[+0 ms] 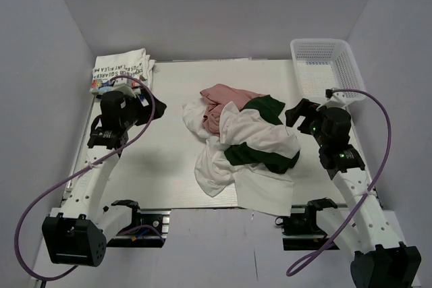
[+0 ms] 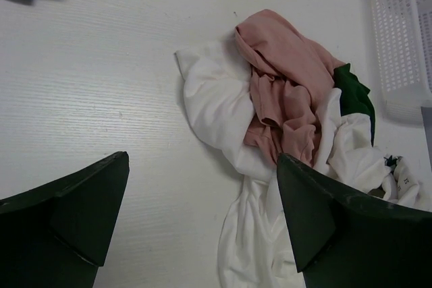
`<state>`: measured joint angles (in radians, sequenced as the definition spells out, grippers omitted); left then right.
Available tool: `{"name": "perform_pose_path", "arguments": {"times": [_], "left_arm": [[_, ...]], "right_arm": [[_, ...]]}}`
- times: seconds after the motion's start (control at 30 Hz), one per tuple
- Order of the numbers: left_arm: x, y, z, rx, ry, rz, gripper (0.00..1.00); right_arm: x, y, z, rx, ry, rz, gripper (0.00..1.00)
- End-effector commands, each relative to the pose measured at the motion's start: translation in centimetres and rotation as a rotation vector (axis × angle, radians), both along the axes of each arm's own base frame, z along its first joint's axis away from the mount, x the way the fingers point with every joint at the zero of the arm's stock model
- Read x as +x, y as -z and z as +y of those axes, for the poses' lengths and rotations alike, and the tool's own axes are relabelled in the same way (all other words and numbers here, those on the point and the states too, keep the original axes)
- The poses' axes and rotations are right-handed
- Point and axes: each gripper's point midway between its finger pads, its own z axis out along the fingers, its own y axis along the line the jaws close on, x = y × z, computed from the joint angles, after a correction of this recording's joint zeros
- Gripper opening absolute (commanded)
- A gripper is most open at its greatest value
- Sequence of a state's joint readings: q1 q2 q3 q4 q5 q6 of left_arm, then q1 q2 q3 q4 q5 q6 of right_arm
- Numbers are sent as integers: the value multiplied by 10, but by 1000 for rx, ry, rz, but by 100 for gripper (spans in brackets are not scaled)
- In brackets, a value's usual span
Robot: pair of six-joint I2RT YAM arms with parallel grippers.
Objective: Fold and stack the t-shirts
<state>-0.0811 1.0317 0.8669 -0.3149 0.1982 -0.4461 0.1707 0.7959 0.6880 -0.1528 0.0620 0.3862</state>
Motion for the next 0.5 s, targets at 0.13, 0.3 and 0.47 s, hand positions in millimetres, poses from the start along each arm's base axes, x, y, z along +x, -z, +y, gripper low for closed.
{"name": "perform_pose_path", "arguments": {"times": [0.13, 0.3, 0.47], "left_arm": [[-7, -22, 9, 4, -59, -70, 100], [-9, -14, 15, 20, -90, -51, 100], [-9, -9, 22, 30, -119, -41, 100]], "right_arm": [[3, -12, 26, 7, -172, -89, 90], [-1, 8, 46, 17, -282, 5, 90], [-18, 97, 65, -46, -425, 355, 90]]}}
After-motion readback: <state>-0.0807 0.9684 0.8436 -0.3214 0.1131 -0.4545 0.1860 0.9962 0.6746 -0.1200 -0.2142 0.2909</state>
